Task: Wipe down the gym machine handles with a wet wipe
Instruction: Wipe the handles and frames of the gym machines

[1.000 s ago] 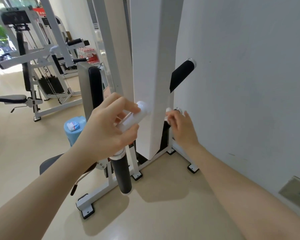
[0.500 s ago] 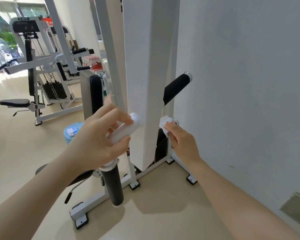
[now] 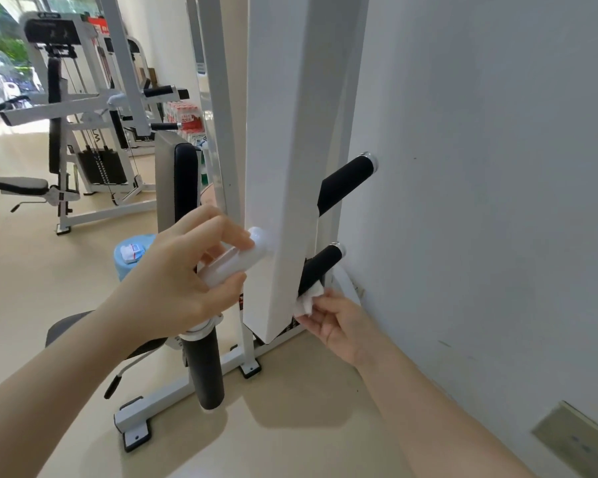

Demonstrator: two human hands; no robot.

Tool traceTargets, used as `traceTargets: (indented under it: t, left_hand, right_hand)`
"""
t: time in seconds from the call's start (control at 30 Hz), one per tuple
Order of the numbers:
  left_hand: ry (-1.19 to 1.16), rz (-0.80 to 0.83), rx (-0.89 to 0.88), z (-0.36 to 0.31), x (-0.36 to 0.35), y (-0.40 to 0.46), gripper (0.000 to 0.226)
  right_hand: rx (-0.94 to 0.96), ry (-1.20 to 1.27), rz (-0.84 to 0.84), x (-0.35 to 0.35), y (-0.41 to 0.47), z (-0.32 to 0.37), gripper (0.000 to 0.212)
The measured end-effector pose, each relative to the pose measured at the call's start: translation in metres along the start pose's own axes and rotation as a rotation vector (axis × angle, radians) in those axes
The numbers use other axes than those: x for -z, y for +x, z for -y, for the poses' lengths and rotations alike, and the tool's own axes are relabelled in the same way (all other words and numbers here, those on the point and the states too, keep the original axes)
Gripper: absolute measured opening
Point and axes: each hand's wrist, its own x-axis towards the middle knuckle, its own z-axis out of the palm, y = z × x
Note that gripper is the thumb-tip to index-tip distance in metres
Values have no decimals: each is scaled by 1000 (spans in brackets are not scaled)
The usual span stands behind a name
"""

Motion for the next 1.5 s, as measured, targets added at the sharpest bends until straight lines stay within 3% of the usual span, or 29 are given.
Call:
traceTargets:
  t: [0.07,0.13,0.27,0.37,0.47,0.53,0.6,0.67,0.87,1.03,1.2,1.37,1.5]
  left_hand:
    - [2,7,-9,1,3,2,34]
    - [37,25,-23,0,5,6,41]
    - [270,84,-99,-8,6,10,50]
    - [415,168,-127,-16,6,12,46]
    - [451,228,-165,-26,6,18,39]
    - [452,242,-189,-31,4,21,37]
    - [435,239,-201,-33,1,22,35]
    - [410,228,-197,-33,-1,22,34]
    - [445,211,-192,-33,0,22,27]
    - [462,184,-129,-31,-1,28,33]
    - [477,215,-78,-37,-3,31,27]
    - [390,191,-59,-38,-2,28,25]
    - [405,182,-97,-36,-1,30,29]
  right_hand:
    - [1,-122,72,2,-12,7,17]
    - [127,-153,-14,0,-16,24,19]
    - [664,-595,-338,-23,-30,48,12]
    - [981,-878,-371,-45,-42,54,15]
    - [1258,-993,-485,-53,-39,60,13]
    - [1424,-1085,-482,-54,-34,57,18]
    - [1525,-1136,-377,-49,-30,55,20]
    - [1549,-1159,-305,-43,-30,61,23]
    - [1505,-1149,-474,-55,-25,74,34]
    - [1561,-1286,-274,-55,-32,62,28]
    - [1321,-1022,-600,-50,-20,85,26]
    - [1400,-1072,-450,-50,-23,69,28]
    - [1236,-893,-624,-52,-12,95,29]
